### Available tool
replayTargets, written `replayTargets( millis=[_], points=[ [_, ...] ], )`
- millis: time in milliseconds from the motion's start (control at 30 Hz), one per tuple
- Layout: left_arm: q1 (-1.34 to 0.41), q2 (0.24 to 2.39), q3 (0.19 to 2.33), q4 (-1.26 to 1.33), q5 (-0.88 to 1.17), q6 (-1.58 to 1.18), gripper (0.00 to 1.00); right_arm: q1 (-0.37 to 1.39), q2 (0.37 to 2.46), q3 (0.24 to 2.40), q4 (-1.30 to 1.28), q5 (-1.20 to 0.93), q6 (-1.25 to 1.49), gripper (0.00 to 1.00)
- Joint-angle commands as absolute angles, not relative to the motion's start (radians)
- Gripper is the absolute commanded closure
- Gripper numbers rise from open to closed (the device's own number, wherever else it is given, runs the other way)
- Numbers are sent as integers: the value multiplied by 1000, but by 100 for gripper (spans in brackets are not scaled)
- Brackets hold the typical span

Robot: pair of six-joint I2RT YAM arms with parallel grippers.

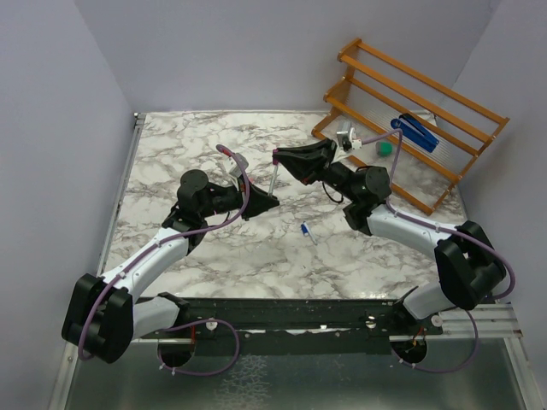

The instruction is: Insert the pens into the pen caps

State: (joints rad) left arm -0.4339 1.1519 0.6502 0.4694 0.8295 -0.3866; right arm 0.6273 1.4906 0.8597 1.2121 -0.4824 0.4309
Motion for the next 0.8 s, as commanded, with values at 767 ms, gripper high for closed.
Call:
replayTargets(
  millis=[767],
  points=[
    [-434, 1144, 643, 500, 873, -388, 100, 616, 1431, 814, 1250, -418, 382, 100]
  ],
)
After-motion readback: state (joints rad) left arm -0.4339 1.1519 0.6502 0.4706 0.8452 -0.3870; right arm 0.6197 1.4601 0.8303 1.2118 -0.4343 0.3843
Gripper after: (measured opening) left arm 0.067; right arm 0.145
